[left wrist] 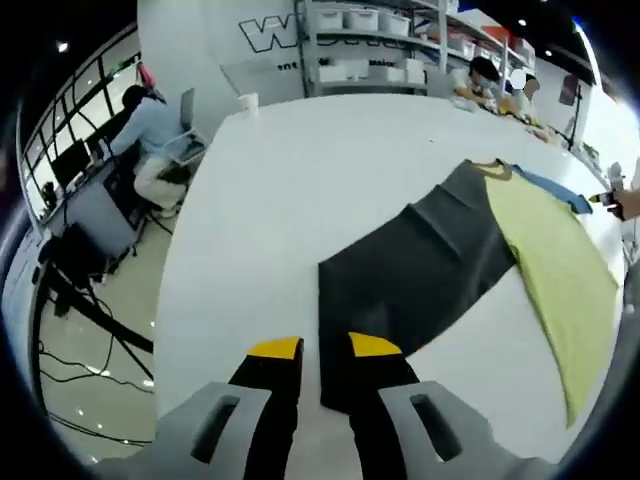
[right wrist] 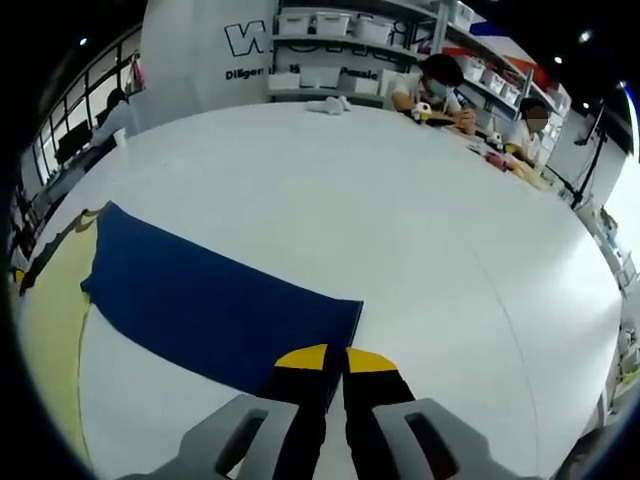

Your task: Fold the garment on the visible template until the final outline fits inside the template.

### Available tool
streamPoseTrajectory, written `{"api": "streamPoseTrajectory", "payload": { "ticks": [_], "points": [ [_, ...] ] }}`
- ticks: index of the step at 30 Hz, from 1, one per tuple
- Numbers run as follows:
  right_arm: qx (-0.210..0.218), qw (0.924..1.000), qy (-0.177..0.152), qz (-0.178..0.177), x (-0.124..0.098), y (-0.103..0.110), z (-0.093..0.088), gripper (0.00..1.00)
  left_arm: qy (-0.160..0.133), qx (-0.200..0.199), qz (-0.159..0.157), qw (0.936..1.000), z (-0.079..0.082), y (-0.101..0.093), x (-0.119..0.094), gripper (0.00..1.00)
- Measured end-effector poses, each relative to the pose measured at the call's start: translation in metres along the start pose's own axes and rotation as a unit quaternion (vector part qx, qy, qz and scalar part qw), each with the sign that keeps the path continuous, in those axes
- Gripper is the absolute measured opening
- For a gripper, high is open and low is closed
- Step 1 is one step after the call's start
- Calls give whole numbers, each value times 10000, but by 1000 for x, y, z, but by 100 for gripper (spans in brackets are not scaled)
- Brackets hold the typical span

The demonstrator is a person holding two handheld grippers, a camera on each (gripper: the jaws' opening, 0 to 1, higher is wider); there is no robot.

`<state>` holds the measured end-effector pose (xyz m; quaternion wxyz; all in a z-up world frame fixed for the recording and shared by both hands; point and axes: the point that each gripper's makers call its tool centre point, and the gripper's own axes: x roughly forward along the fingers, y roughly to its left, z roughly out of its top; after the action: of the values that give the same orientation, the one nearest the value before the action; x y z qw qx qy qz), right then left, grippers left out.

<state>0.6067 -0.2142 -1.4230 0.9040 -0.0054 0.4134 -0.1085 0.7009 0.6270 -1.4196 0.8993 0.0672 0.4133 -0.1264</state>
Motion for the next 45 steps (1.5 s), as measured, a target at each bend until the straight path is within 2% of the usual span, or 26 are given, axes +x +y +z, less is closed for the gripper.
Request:
{"api": "streamPoseTrajectory", "payload": {
  "ticks": [2, 4, 10, 15, 18, 21, 24, 28, 32, 37, 43, 45],
  "points": [
    [-2, 10000, 0, 5, 0, 0, 0, 0, 82, -189, -94, 9997, -2, -2, 6, 20],
    [-13, 10000, -3, 3, -1, 0, 0, 0, 19, -284, -160, 9995, 2, -5, 9, 18],
    [-5, 10000, 19, -16, -1, -1, -2, 0, 10, -382, -303, 9988, 6, -17, 10, 14],
    [-1, 10000, 32, -19, 0, -1, -4, 0, 143, -208, -435, 9987, -1, -27, 9, 16],
    [-2, 10000, 31, -15, 0, 0, -4, 0, 186, 150, -285, 9993, -3, -23, 6, 9],
    [-6, 10000, 30, -7, 1, 1, -4, 0, 150, 111, -329, 9993, -2, -24, 3, 4],
    [-10, 10000, 32, -8, -1, 1, -4, 0, 155, 117, -359, 9992, -3, -24, 2, 3],
    [-15, 10000, 30, -4, -1, 2, -4, 0, 8, 83, -359, 9993, 3, -21, -2, 3],
    [-6, 10000, 26, -5, -2, 2, -5, 0, -252, -1, -6, 9997, 15, 2, -11, 2],
    [-22, 10000, 36, -7, -3, 3, -6, 0, -382, 218, 725, 9964, 26, 51, -25, 3],
    [-57, 10000, 52, 12, -5, 6, -7, 0, -89, 265, 1042, 9942, 23, 85, -27, 3],
    [-100, 9999, 25, 45, -4, 8, -5, 0, 127, 453, 1155, 9922, 17, 93, -25, 3]
  ]
}}
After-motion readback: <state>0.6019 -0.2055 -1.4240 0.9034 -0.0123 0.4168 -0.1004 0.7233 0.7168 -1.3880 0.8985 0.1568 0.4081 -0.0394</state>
